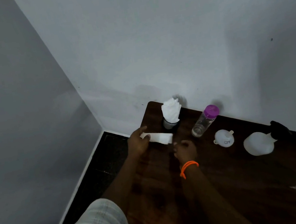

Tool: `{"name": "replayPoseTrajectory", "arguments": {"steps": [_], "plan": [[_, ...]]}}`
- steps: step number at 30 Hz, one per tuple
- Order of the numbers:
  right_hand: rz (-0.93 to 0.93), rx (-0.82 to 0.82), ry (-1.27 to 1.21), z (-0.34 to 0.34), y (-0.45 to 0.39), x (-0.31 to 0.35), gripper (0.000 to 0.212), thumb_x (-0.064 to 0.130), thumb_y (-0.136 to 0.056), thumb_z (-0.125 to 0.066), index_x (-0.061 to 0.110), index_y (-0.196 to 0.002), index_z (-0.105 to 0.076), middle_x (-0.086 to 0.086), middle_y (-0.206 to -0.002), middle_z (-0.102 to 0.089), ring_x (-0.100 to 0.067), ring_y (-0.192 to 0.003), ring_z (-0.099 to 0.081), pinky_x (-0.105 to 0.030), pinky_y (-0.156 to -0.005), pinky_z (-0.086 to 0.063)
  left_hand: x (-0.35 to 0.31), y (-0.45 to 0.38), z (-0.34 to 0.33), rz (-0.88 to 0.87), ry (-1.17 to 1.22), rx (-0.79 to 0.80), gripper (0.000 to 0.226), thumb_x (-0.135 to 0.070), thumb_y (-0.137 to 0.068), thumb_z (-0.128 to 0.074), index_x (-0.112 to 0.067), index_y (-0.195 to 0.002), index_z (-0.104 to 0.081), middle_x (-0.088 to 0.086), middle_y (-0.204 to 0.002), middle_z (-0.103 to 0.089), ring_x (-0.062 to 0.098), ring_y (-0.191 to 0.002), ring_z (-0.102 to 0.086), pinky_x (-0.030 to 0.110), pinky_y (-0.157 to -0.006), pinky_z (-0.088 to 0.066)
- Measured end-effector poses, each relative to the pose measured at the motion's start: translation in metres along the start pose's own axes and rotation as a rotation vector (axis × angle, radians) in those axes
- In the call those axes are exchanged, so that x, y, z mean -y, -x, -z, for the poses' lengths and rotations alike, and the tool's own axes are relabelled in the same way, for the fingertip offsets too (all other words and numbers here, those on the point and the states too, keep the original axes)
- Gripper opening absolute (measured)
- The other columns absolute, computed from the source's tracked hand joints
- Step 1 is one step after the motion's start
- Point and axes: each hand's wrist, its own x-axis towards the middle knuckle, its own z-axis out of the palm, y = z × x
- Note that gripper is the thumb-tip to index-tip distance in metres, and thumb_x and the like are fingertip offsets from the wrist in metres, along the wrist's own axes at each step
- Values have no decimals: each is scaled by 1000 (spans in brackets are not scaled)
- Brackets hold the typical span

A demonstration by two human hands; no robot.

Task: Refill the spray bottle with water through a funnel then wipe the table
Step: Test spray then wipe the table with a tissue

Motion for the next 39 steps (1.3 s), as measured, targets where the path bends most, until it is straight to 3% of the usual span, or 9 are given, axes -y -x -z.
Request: {"name": "replayPoseTrajectory", "arguments": {"steps": [2, 4, 7, 10, 13, 17, 27, 33, 39], "plan": [[129, -146, 275, -4, 3, -9, 33, 11, -86, -75, 5, -116, -64, -22, -117, -70, -37, -109, -66, -43, -98, -50, 19, 4, -1, -84, -267, -39, 44, -7, -92, -64, -12, -136, -63, 15, -143, -58, 29, -134, -52, 36, -112, -42], [317, -132, 357, -6, 14, -18, 42, 9, -86, -73, 1, -127, -63, -21, -126, -68, -37, -119, -63, -42, -105, -47, 36, 12, -4, -138, -473, -59, 46, -11, -92, -59, -19, -137, -62, 13, -148, -53, 31, -140, -47, 52, -111, -43], [589, 17, 592, -11, 24, -35, 46, 16, -92, -65, 8, -138, -60, -14, -142, -60, -31, -131, -56, -40, -112, -43, 49, 25, -11, -172, -666, 6, 48, -20, -93, -52, -25, -140, -58, 5, -155, -47, 25, -149, -34, 49, -114, -36], [780, 150, 922, -22, 16, -46, 61, 43, -96, -34, 19, -149, -49, -13, -158, -43, -30, -147, -40, -45, -116, -37, 51, 28, -15, -239, -849, 72, 66, -46, -90, -30, -26, -150, -47, 7, -163, -35, 25, -155, -20, 48, -115, -28], [782, 300, 1178, -35, 6, -40, 74, 55, -91, -6, 33, -159, -25, -4, -169, -16, -23, -157, -12, -47, -123, -18, 55, 16, -18, -285, -960, 112, 73, -54, -89, -28, -25, -154, -40, 9, -166, -28, 29, -157, -13, 54, -118, -24], [751, 309, 1288, -44, -7, -31, 79, 58, -87, 5, 37, -160, -14, -2, -171, -7, -24, -158, -3, -51, -124, -5, 53, -5, -19, -303, -1052, 186, 64, -45, -99, -40, -26, -159, -30, 8, -168, -22, 29, -158, -2, 53, -121, -14], [673, 231, 1307, -61, -21, -31, 62, 51, -107, -24, 37, -160, 5, 2, -170, 12, -22, -157, 11, -51, -125, 4, 39, -43, -22, -266, -1082, 249, 67, -46, -99, -45, -36, -160, -20, -2, -171, -8, 25, -158, 8, 52, -124, -5], [727, 208, 1252, -56, -8, -48, 73, 62, -91, 1, 40, -160, -5, 2, -171, 3, -23, -158, 3, -53, -124, 0, 51, -30, -11, -284, -1072, 243, 65, -45, -98, -47, -39, -158, -24, -2, -170, -14, 28, -158, 1, 51, -124, -10], [723, 236, 1255, -46, 25, -75, 69, 60, -95, -12, 38, -160, -19, 0, -170, -13, -27, -157, -12, -55, -123, -9, 63, 14, 6, -227, -1043, 262, 68, -47, -95, -49, -43, -158, -23, -4, -170, -14, 28, -158, 1, 49, -123, -9]]}}
